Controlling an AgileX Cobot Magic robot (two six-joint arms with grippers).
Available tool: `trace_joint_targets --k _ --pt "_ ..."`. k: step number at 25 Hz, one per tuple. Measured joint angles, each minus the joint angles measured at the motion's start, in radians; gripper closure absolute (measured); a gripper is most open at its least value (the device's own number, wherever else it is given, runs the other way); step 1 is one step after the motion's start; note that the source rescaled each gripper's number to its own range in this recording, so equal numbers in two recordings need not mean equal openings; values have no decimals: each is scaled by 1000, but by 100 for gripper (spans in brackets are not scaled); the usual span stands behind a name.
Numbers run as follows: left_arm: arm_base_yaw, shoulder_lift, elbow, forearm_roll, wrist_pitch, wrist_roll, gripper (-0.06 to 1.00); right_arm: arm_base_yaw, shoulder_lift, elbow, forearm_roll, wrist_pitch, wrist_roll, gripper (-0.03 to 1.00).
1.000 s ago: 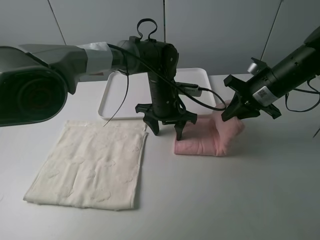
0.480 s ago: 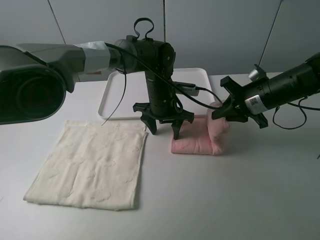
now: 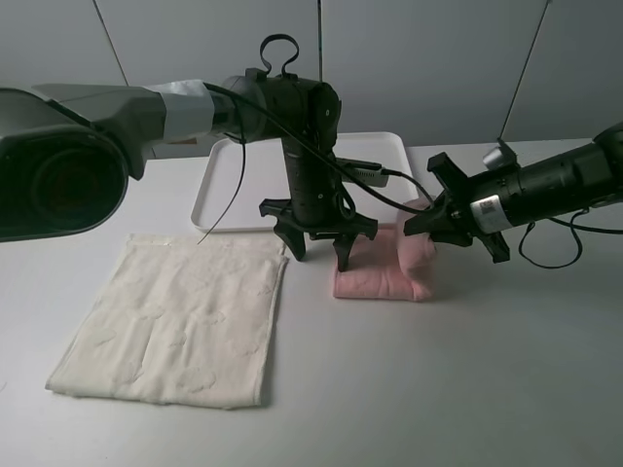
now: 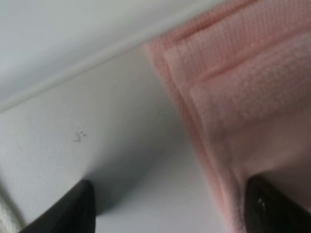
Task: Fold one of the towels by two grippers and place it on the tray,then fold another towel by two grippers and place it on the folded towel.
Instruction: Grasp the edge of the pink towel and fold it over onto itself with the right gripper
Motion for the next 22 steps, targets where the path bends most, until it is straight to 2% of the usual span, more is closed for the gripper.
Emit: trace_joint_targets --k 3,12,17,22 --pt "14 0 0 -27 0 4 13 0 55 1 75 48 -52 90" --pt "37 0 0 -65 -1 23 13 17 100 2 213 71 -156 90" --pt "43 0 0 -77 -1 35 13 67 114 2 261 71 -198 90" --pt "48 0 0 -93 -2 59 13 77 126 2 267 69 -212 90"
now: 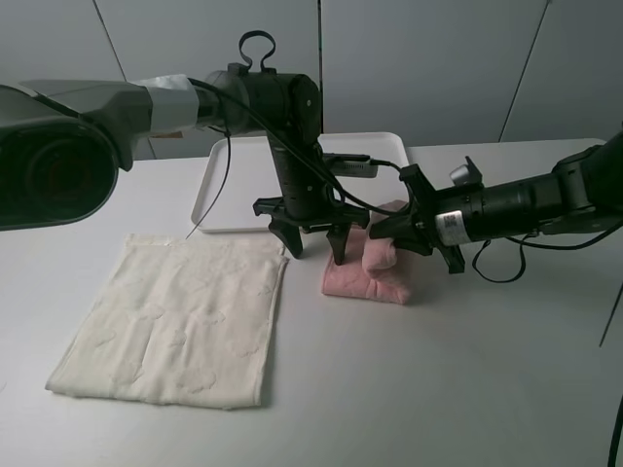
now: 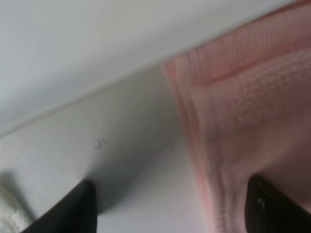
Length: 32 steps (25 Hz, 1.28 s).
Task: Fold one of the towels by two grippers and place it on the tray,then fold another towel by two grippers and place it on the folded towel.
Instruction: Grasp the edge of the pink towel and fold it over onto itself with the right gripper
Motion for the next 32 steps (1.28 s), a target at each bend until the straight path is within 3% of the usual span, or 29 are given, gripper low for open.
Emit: trace_joint_targets --k 8,20,22,26,32 --pt "58 12 -40 -168 -9 60 13 0 3 0 0 -8 -6 90" --pt "86 15 -260 -177 9 134 13 4 3 0 0 -12 -22 90" --pt "86 11 -278 -177 9 142 13 4 3 0 2 -3 -22 84" --pt "96 -3 -291 -182 10 148 13 4 4 0 2 72 -26 60" --pt "118 -5 -291 -186 13 149 13 4 4 0 2 133 -26 56"
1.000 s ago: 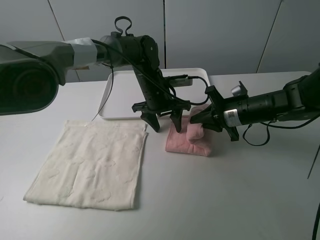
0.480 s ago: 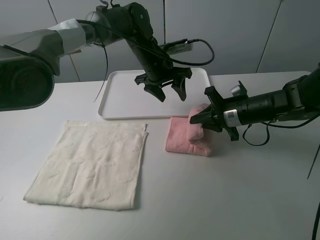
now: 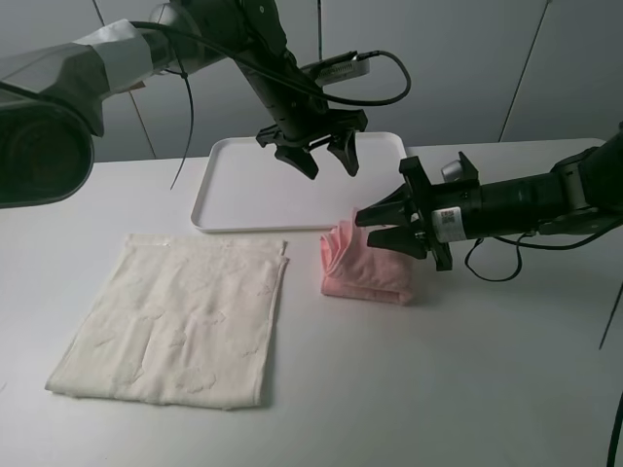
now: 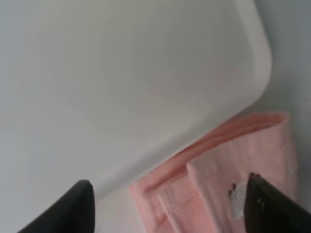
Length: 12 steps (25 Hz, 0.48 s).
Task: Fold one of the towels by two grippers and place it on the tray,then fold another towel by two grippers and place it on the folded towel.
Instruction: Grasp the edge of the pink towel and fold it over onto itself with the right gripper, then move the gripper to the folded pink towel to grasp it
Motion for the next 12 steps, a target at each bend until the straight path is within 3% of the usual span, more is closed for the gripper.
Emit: trace_joint_targets --k 3,7,9,12 --pt "11 -5 0 -7 0 0 13 -16 -2 0 0 6 0 54" --pt "19 -12 0 -11 0 1 13 -74 -23 -18 -13 6 0 29" --pt "19 -12 -1 -11 0 3 13 -108 -42 -38 -71 -16 29 21" --pt "19 -12 -1 -13 0 5 13 -135 -68 -63 -236 -112 116 19"
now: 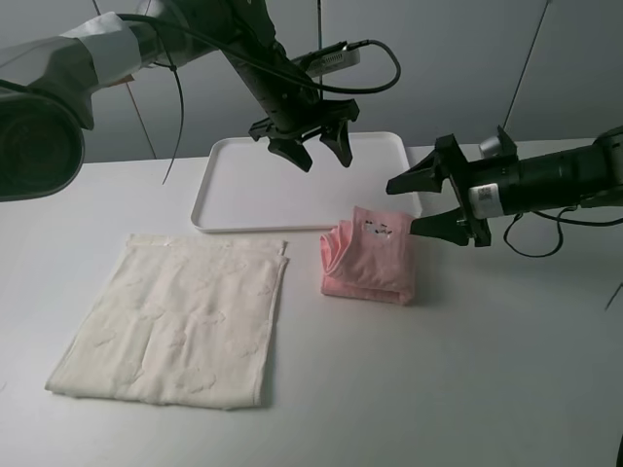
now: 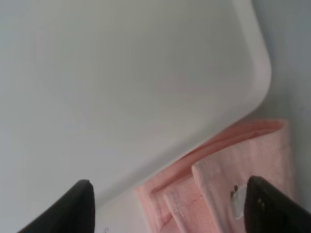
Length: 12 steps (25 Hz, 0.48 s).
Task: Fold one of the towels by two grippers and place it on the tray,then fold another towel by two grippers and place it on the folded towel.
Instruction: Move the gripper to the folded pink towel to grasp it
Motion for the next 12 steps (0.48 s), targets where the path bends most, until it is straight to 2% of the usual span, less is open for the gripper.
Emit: trace_joint_targets --k 2,4,8,12 --pt "0 0 0 -2 0 0 13 -1 0 -2 -107 -52 53 19" --pt "0 0 0 -2 0 0 13 -1 0 -2 -153 -80 76 19" --pt "0 0 0 -2 0 2 13 4 0 -2 -159 -119 88 19" --pt "0 0 0 -2 0 1 13 57 9 -4 -167 -162 90 20"
